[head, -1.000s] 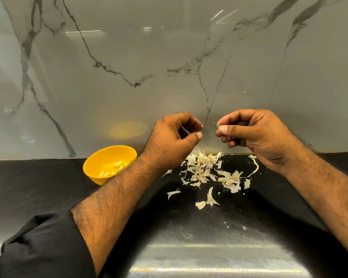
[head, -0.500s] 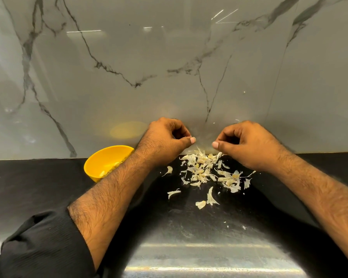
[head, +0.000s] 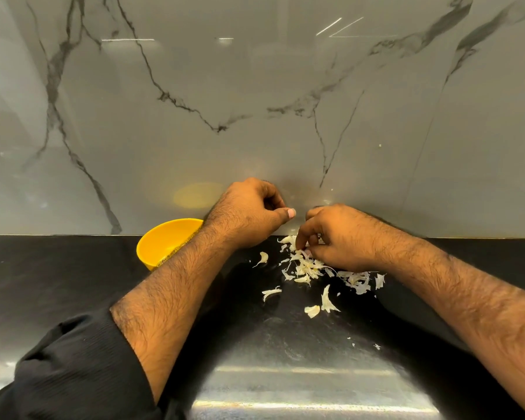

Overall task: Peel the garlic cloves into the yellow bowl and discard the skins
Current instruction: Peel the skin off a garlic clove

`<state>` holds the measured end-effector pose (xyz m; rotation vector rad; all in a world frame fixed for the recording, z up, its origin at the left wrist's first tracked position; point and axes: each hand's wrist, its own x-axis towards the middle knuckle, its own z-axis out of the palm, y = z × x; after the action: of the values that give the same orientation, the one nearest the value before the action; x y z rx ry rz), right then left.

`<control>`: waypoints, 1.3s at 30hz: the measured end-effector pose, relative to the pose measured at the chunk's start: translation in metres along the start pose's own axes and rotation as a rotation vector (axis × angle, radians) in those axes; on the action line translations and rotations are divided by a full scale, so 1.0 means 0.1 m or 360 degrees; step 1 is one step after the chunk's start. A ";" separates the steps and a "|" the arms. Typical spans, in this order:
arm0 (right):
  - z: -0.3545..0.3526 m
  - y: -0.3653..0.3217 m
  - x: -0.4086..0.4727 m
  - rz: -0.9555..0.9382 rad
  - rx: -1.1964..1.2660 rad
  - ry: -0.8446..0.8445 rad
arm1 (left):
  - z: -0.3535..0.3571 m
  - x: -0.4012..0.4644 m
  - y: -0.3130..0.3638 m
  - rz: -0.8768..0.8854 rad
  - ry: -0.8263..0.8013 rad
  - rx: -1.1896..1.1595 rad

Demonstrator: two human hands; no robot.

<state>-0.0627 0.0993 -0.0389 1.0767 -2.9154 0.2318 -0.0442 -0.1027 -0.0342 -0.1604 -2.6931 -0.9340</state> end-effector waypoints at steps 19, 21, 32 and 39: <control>-0.13 0.25 -0.22 -0.0003 0.1423 0.0385 | 0.00 -0.04 0.07 0.0032 -0.0158 -0.0242; -0.14 0.26 -0.23 0.0026 0.1727 0.0433 | 0.00 -0.06 0.09 0.0028 -0.0235 -0.0367; -0.20 0.27 -0.25 0.0223 0.2214 0.0447 | 0.09 -0.14 0.15 0.0440 -0.0079 -0.0717; -0.21 0.29 -0.26 0.0242 0.2127 0.0400 | 0.08 -0.12 0.12 0.0476 -0.0064 -0.0701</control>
<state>-0.0622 0.1415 -0.0244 0.6753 -2.3577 2.2711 -0.0322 -0.0888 -0.0367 -0.6568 -2.3625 -1.4135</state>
